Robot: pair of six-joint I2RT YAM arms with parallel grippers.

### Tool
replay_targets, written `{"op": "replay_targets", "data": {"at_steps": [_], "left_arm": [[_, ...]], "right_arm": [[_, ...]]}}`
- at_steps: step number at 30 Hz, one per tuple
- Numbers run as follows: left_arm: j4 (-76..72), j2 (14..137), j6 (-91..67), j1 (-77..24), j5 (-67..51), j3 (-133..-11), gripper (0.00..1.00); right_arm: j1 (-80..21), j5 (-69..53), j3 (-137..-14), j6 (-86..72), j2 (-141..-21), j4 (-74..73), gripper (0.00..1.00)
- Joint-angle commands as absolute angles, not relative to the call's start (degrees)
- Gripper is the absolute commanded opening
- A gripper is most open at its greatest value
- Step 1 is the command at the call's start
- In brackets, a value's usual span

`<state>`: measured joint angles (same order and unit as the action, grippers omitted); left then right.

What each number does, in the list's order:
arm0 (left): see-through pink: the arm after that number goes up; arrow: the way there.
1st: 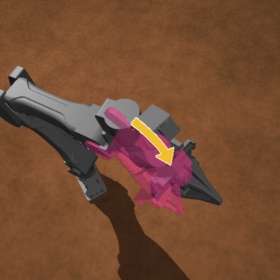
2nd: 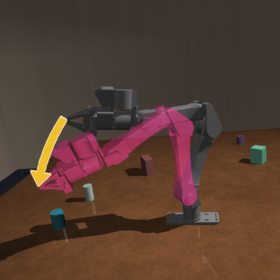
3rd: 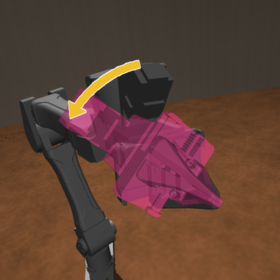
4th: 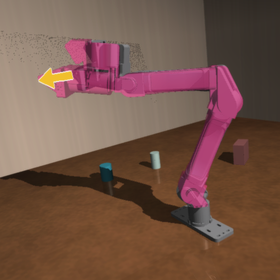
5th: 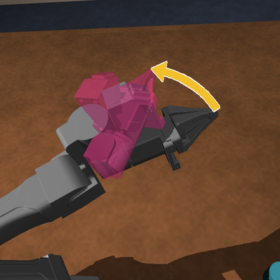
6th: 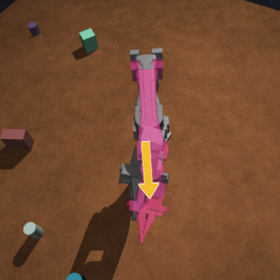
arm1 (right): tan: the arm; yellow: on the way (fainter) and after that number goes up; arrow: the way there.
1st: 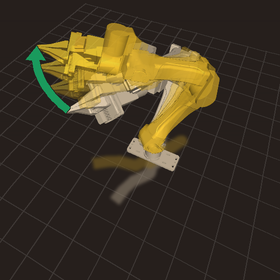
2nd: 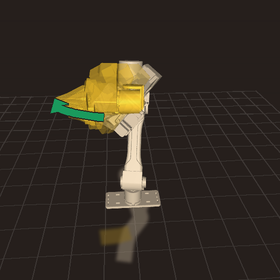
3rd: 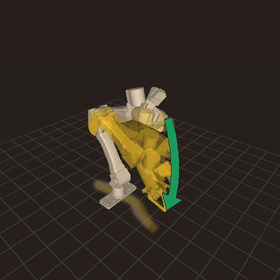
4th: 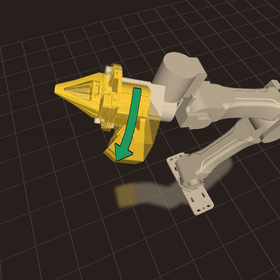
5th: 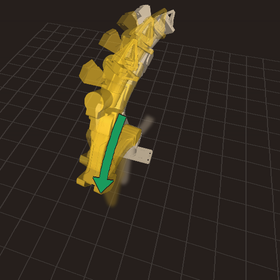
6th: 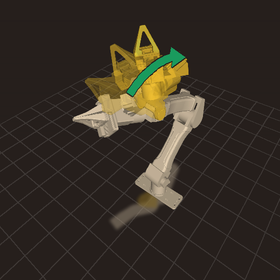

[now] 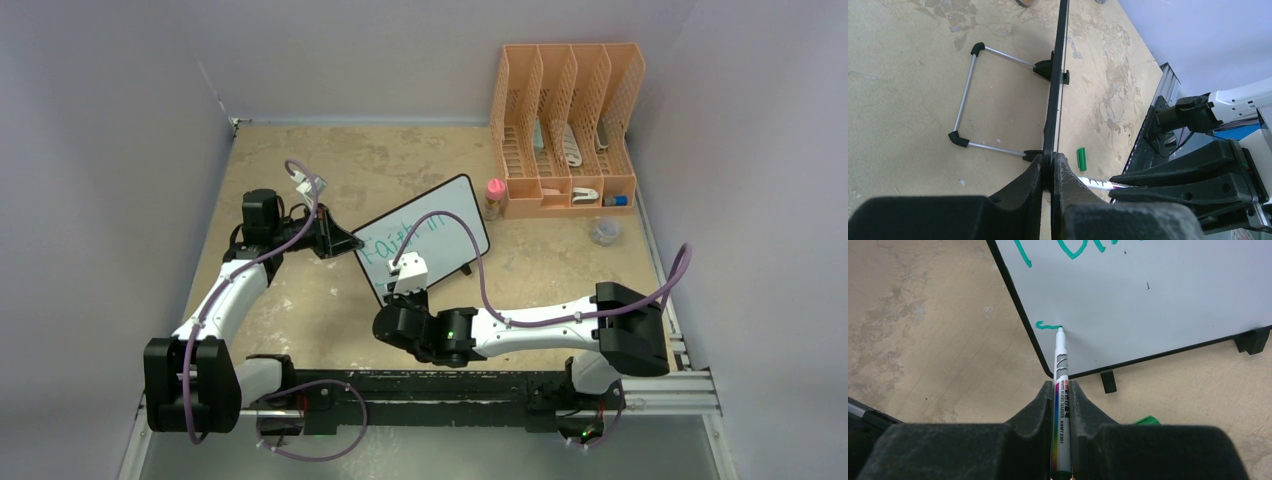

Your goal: Write a sentence on the whiteboard

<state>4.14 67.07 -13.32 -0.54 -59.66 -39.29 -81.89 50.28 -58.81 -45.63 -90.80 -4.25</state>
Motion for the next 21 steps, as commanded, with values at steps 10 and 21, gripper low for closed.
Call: {"op": "replay_targets", "data": {"at_steps": [10,21], "left_arm": [[5.41,67.43,-12.04,-1.50,-58.10,-39.99,0.00],[5.50,67.37,-11.95,-1.49,-57.94,-40.08,0.00]], "right_arm": [[-81.65,51.87,-58.32,-41.73,-85.72,1.82,0.00],[-81.65,49.84,-59.33,-41.15,-88.20,1.33,0.00]]}}
